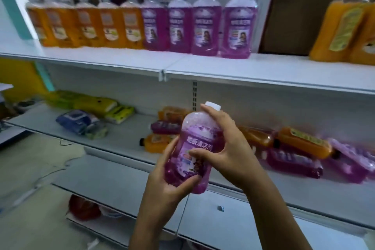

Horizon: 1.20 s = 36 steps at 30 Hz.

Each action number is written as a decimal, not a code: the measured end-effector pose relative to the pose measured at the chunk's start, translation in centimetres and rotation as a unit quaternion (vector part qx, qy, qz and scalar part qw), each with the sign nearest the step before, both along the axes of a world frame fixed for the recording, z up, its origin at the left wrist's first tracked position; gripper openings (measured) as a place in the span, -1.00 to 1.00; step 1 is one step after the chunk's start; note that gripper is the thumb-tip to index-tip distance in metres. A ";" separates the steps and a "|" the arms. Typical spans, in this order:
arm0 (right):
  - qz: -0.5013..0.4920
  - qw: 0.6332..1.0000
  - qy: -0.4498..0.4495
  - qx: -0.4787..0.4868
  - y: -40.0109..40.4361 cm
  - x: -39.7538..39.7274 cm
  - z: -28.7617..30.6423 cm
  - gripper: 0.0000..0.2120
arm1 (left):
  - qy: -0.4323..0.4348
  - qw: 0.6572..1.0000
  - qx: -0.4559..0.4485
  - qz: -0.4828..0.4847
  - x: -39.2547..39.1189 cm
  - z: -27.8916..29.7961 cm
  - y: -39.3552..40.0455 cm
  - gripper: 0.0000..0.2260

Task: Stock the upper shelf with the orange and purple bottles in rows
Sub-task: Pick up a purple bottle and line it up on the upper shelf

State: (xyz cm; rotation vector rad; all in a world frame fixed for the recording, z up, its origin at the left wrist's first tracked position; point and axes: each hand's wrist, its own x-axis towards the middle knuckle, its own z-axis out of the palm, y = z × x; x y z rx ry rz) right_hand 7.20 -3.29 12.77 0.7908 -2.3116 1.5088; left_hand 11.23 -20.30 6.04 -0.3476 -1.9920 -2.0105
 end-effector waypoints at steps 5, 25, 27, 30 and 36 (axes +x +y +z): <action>0.141 0.988 0.019 0.067 -2.6 -0.9 5.3 -0.18 | 0.065 0.991 0.067 0.093 0.7 2.5 -1.7 -0.27; -0.065 0.966 0.210 0.135 13.3 -5.5 21.8 -0.13 | 0.183 0.949 -0.215 -0.137 -12.0 22.1 12.1 -0.45; -0.094 0.967 0.177 0.159 14.9 -7.0 21.1 -0.13 | 0.152 0.938 -0.277 -0.143 -14.2 22.0 13.4 -0.55; -0.141 0.954 0.151 0.216 17.2 -9.5 20.2 -0.13 | 0.125 0.890 -0.418 -0.133 -16.2 21.9 14.4 -0.69; -0.196 0.945 0.112 0.239 20.0 -14.3 19.9 -0.08 | 0.103 0.865 -0.471 -0.138 -17.5 20.9 14.5 -0.70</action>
